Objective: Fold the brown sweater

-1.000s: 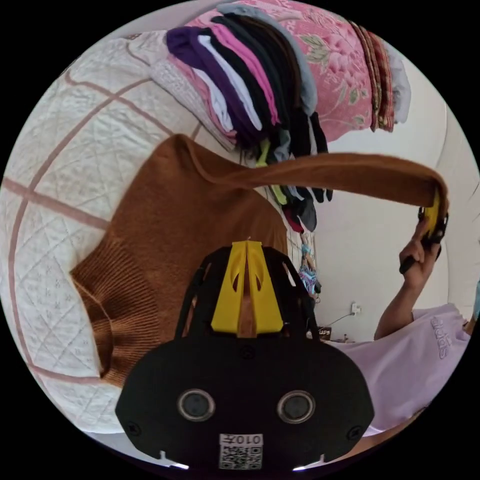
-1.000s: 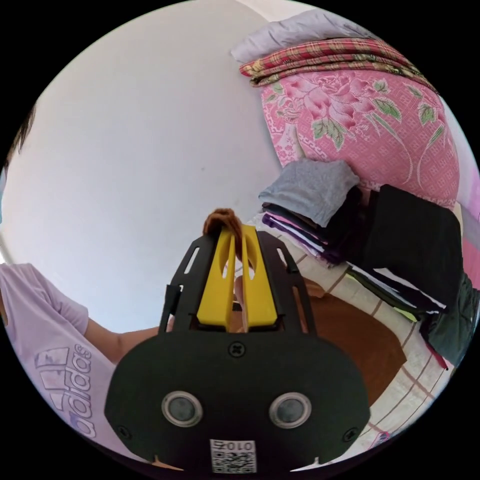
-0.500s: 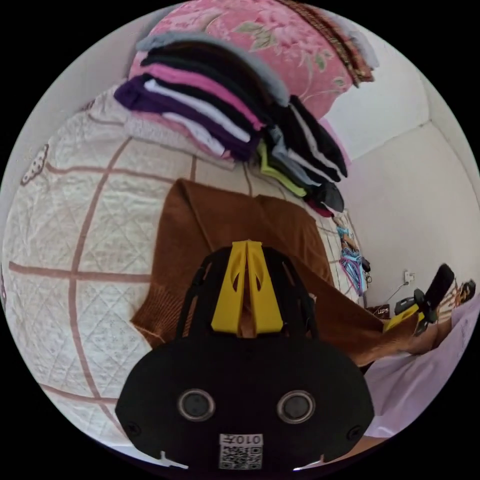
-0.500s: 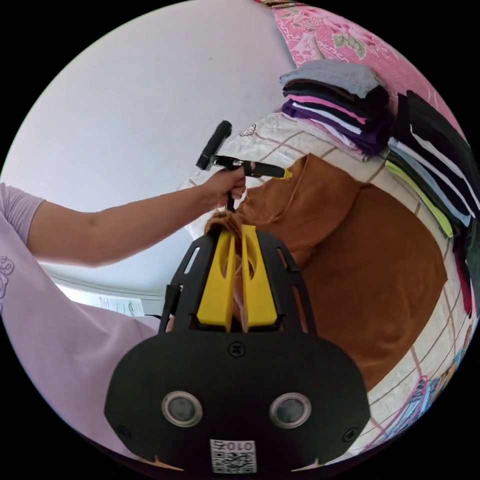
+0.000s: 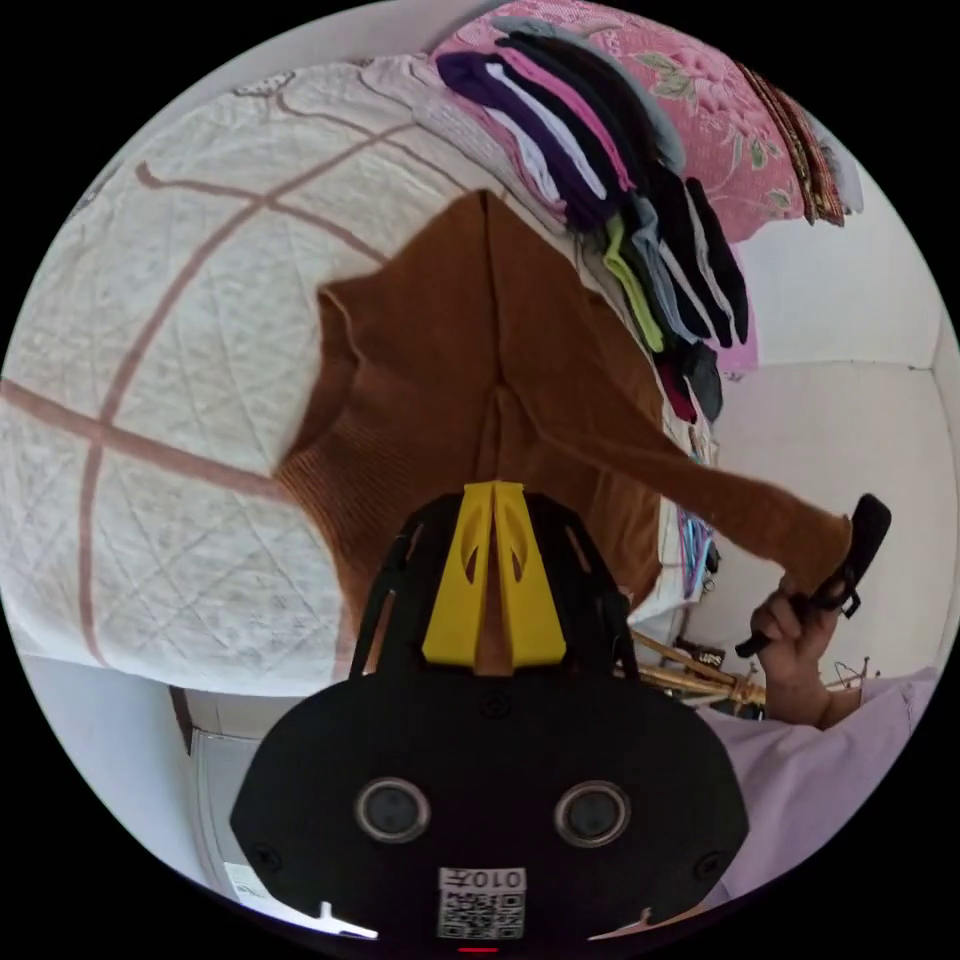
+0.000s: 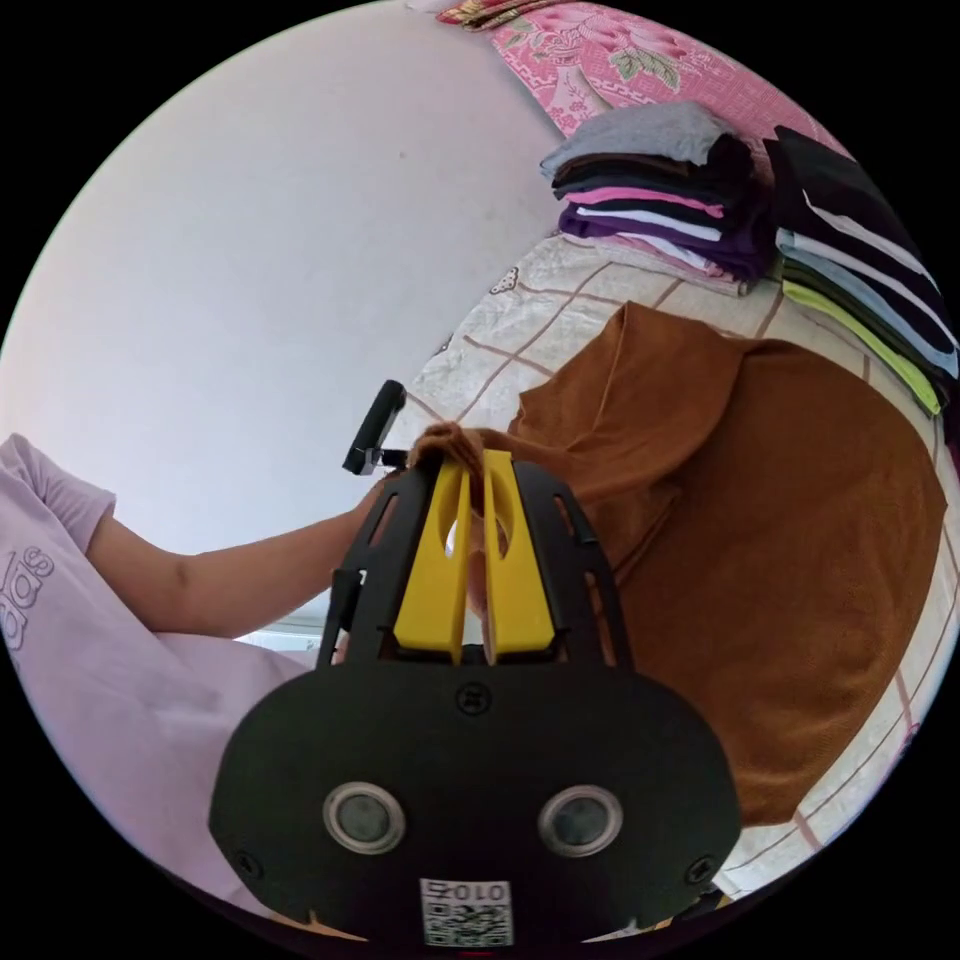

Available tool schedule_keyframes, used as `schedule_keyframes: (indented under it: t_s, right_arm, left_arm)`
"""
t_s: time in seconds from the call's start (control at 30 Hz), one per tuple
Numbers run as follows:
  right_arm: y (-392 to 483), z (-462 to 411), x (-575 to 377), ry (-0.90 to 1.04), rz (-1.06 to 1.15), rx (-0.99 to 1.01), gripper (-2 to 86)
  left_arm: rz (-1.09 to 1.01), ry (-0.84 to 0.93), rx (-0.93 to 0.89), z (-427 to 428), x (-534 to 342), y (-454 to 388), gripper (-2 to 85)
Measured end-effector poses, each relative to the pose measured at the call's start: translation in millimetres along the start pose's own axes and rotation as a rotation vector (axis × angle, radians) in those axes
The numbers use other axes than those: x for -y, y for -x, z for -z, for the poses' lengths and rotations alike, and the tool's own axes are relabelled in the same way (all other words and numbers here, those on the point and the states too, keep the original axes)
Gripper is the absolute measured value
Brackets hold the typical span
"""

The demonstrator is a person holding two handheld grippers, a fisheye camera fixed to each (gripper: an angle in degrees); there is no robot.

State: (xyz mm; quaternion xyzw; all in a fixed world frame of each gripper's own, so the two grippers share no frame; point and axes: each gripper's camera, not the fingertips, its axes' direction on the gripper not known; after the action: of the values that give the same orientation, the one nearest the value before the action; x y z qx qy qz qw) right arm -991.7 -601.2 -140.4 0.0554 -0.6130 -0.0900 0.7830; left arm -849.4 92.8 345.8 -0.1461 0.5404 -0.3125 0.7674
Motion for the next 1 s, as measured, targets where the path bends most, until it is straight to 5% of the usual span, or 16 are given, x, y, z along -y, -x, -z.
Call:
schedule_keyframes:
  t_s: [0.2,0.33,0.57,0.7,0.83,0.93,1.0]
  right_arm:
    - [-22,10,10,-0.105,0.038,0.081,3.7]
    - [-35,17,-1,-0.216,0.103,0.155,3.7]
    - [-103,-81,-31,0.18,0.056,-0.003,3.7]
    - [-119,-83,-37,0.154,0.045,0.022,3.8]
    - [-136,-73,-38,0.107,0.044,0.022,3.8]
    - [-153,-70,-37,0.077,0.019,0.079,3.7]
    - [-157,-73,-36,0.076,0.035,0.086,3.7]
  left_arm:
    - [-0.154,0.042,-0.154,-11,-16,-32,0.0]
    - [-0.286,-0.159,-0.174,31,-20,-64,-0.1]
    - [-0.114,0.113,-0.164,-4,-51,-11,0.4]
    - [-0.085,0.213,-0.329,-18,-68,0,1.7]
    - [-0.262,0.128,-0.209,4,-89,-21,3.9]
    - [-0.454,0.053,0.044,26,-110,-45,5.1]
    - [-0.425,0.031,0.001,33,-115,-42,5.9]
